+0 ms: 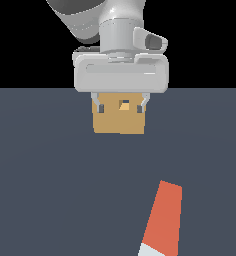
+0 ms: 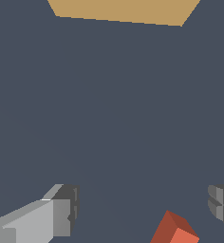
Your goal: Insert the peg into the horizontal hole in a box.
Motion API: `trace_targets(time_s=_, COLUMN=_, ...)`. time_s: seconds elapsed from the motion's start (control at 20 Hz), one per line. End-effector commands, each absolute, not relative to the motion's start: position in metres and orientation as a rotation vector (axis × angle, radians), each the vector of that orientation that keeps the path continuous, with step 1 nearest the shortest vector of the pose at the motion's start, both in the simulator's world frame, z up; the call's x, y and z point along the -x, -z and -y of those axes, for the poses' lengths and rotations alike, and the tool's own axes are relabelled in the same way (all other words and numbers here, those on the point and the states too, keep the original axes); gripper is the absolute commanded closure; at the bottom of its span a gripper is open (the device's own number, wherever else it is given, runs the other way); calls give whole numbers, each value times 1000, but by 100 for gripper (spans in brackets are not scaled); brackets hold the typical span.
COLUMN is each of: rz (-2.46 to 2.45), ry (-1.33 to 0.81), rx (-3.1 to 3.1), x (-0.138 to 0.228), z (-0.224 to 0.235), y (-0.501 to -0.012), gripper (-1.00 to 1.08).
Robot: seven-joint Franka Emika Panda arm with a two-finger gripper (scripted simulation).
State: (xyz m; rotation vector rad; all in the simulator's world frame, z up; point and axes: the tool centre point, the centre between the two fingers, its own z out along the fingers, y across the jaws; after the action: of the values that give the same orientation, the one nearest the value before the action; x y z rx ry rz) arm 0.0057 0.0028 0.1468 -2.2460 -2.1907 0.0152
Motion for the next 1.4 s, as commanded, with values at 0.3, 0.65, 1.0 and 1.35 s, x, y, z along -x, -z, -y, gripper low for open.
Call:
trace_targets(time_s=0.3, rz=2152, ry=-15, rx=2285, x=-11, z=17, y=-141, gripper=-92)
trace_targets(time_s=0.65, rz=2001, ry=-12, rx=2422, x=-24, z=90, y=-118, gripper=-92)
trace_targets(time_s=1.0, rz=1771, ry=-6, rx=2597, x=-26, z=195, y=-87, gripper=-92)
trace_targets(time_s=1.35, rz=1637, ry=-1, rx=2682, x=-20, z=251, y=-70, gripper=-92)
